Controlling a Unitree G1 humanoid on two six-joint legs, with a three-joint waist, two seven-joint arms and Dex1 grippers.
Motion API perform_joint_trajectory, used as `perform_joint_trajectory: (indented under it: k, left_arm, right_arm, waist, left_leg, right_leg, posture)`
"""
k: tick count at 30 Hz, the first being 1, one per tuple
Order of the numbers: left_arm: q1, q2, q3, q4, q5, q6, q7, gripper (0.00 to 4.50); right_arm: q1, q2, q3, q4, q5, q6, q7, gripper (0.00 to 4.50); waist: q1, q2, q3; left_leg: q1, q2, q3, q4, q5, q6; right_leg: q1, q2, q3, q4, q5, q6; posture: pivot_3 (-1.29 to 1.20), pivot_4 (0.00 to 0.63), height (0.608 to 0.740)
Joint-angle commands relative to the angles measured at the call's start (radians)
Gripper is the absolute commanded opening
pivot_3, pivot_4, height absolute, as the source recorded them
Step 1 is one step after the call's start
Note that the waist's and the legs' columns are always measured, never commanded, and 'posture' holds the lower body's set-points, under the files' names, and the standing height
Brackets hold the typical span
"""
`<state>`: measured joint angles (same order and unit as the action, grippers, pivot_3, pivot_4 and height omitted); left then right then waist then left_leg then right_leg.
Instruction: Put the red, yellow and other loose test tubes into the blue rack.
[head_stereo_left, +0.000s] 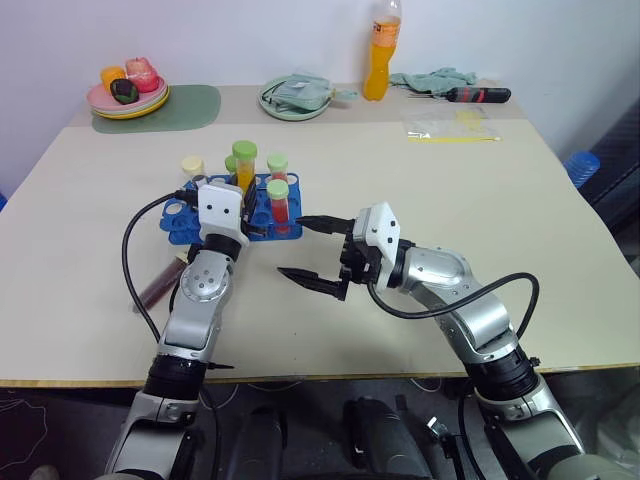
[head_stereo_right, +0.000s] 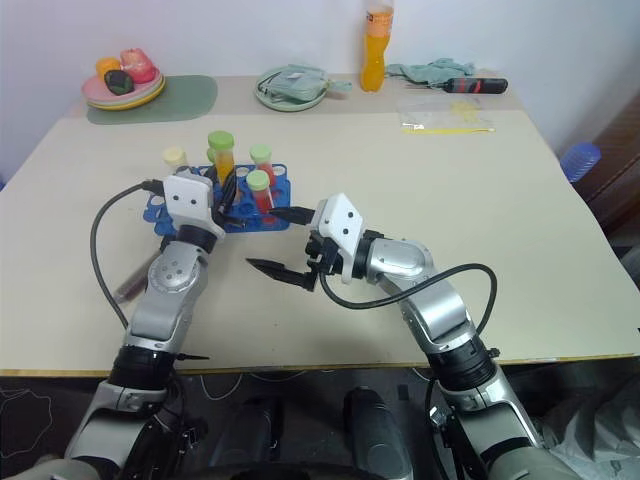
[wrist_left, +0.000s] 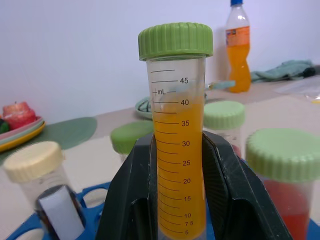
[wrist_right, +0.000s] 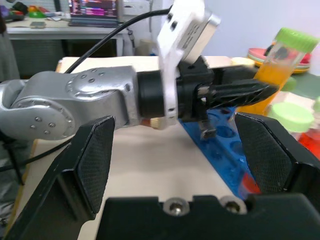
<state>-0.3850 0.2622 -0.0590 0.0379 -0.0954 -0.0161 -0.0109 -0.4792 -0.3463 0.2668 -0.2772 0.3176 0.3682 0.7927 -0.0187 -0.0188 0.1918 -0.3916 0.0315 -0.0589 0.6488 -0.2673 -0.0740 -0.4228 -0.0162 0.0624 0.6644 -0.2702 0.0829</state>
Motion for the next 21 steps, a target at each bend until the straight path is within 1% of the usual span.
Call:
perform_joint_trajectory:
  k: [1, 11, 18, 21]
  left_arm:
    - [0.004, -0.005, 0.024, -0.022, 0.022, -0.02, -0.019, 0.68]
    - [0.043, -0.017, 0.045, -0.078, 0.068, 0.05, -0.02, 0.68]
    - [0.043, -0.022, 0.057, -0.062, 0.116, 0.055, -0.01, 0.68]
    - [0.038, -0.046, 0.075, -0.045, 0.082, 0.045, -0.023, 0.68]
  right_arm:
    - [0.002, -0.004, -0.017, -0.054, 0.004, 0.003, -0.01, 4.22]
    - [0.006, -0.004, -0.003, -0.037, -0.006, -0.014, -0.007, 4.22]
    - [0.004, 0.001, 0.006, -0.03, -0.013, -0.02, 0.0, 4.22]
    - [0.004, 0.002, 0.007, -0.03, -0.014, -0.021, 0.001, 4.22]
  waist:
    - [0.001, 0.0, 0.0]
    - [0.0, 0.0, 0.0]
    - [0.0, 0.0, 0.0]
    - [0.0, 0.0, 0.0]
  left_leg:
    - [0.0, 0.0, 0.0, 0.0, 0.0, 0.0]
    - [0.0, 0.0, 0.0, 0.0, 0.0, 0.0]
    - [0.0, 0.0, 0.0, 0.0, 0.0, 0.0]
    - [0.0, 0.0, 0.0, 0.0, 0.0, 0.0]
  right_leg:
    - [0.0, 0.0, 0.0, 0.0, 0.0, 0.0]
    - [0.0, 0.0, 0.0, 0.0, 0.0, 0.0]
    - [0.0, 0.0, 0.0, 0.0, 0.0, 0.0]
    - [0.0, 0.0, 0.0, 0.0, 0.0, 0.0]
  posture:
    - [0.0, 0.15, 0.74]
    - [0.0, 0.15, 0.74]
    - [0.0, 0.15, 0.74]
    - [0.0, 0.15, 0.74]
